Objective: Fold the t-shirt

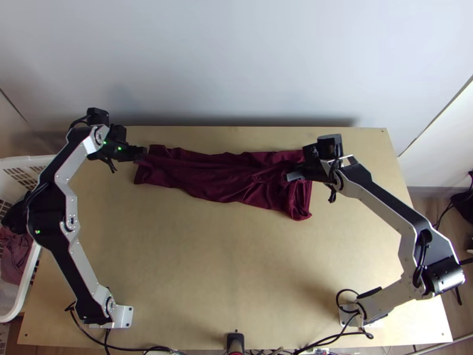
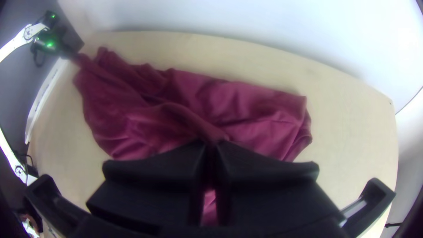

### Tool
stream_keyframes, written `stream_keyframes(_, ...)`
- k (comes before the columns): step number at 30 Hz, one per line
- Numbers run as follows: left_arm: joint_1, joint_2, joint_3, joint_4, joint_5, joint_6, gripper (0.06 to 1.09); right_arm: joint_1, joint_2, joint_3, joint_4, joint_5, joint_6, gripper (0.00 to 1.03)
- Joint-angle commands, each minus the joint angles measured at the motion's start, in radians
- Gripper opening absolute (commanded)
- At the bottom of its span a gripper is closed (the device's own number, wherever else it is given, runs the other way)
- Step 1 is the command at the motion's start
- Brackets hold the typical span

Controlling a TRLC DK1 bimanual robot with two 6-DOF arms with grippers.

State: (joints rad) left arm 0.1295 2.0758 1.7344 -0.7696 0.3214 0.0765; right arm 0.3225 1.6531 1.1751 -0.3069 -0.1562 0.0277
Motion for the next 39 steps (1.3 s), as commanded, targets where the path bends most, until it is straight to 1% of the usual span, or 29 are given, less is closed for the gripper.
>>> stream_keyframes(1,-0.033,0.056,0.025,-0.02,-0.021,-0.018,0.1,-0.042,0.047,-0.037,0.078,0.001,-0.008,0.04)
stream_keyframes(4,-0.057,0.06,0.025,-0.019,-0.042,-0.027,0.1,-0.045,0.088,-0.04,0.103,0.003,-0.022,0.04)
stream_keyframes(9,-0.079,0.061,0.028,-0.02,-0.048,-0.043,0.1,-0.042,0.116,-0.048,0.112,0.009,-0.035,0.04)
stream_keyframes(11,-0.079,0.063,0.028,-0.023,-0.048,-0.043,0.1,-0.034,0.116,-0.054,0.1,0.007,-0.038,0.05)
stream_keyframes(12,-0.079,0.064,0.028,-0.023,-0.048,-0.044,0.11,-0.03,0.116,-0.058,0.098,0.009,-0.045,0.07)
stream_keyframes(13,-0.077,0.064,0.028,-0.028,-0.053,-0.044,0.14,-0.025,0.116,-0.065,0.095,0.009,-0.045,0.12)
stream_keyframes(14,-0.076,0.064,0.028,-0.034,-0.058,-0.044,0.24,-0.019,0.111,-0.072,0.083,0.009,-0.046,0.25)
stream_keyframes(15,-0.074,0.063,0.027,-0.04,-0.062,-0.044,0.39,-0.014,0.108,-0.081,0.081,0.009,-0.048,0.43)
stream_keyframes(16,-0.071,0.058,0.025,-0.048,-0.065,-0.044,0.57,-0.007,0.108,-0.084,0.065,0.01,-0.048,0.64)
stream_keyframes(17,-0.068,0.053,0.024,-0.048,-0.07,-0.044,0.76,-0.002,0.106,-0.086,0.035,0.012,-0.051,0.82)
stream_keyframes(18,-0.065,0.046,0.022,-0.05,-0.073,-0.044,0.9,0.001,0.105,-0.091,0.029,0.017,-0.051,0.91)
stream_keyframes(19,-0.059,0.036,0.02,-0.048,-0.074,-0.044,0.93,0.003,0.097,-0.098,0.025,0.027,-0.052,0.95)
stream_keyframes(20,-0.053,0.026,0.02,-0.048,-0.074,-0.044,0.94,0.007,0.074,-0.107,0.023,0.032,-0.054,0.99)
stream_keyframes(21,-0.044,0.015,0.02,-0.05,-0.073,-0.044,0.95,0.009,0.047,-0.115,0.023,0.033,-0.054,0.99)
stream_keyframes(22,-0.034,0.001,0.017,-0.053,-0.073,-0.044,1.0,0.007,0.017,-0.117,0.017,0.033,-0.049,0.99)
stream_keyframes(23,-0.027,-0.017,0.011,-0.053,-0.073,-0.044,1.02,0.007,-0.019,-0.115,-0.008,0.033,-0.043,0.99)
stream_keyframes(28,0.018,-0.069,-0.032,-0.043,-0.061,-0.032,1.02,0.023,-0.265,-0.117,-0.11,0.033,-0.035,0.99)
stream_keyframes(32,0.032,-0.083,-0.11,0.018,-0.028,-0.024,1.02,0.049,-0.435,-0.089,-0.205,0.033,-0.008,0.99)
stream_keyframes(36,0.01,-0.088,-0.199,0.078,-0.015,-0.014,1.02,0.107,-0.464,0.006,-0.409,0.04,0.034,0.99)
stream_keyframes(38,-0.001,-0.085,-0.217,0.09,-0.004,-0.014,1.02,0.133,-0.47,0.035,-0.466,0.05,0.043,0.99)
stream_keyframes(39,-0.001,-0.082,-0.217,0.09,0.016,-0.02,1.02,0.142,-0.481,0.044,-0.474,0.061,0.051,0.99)
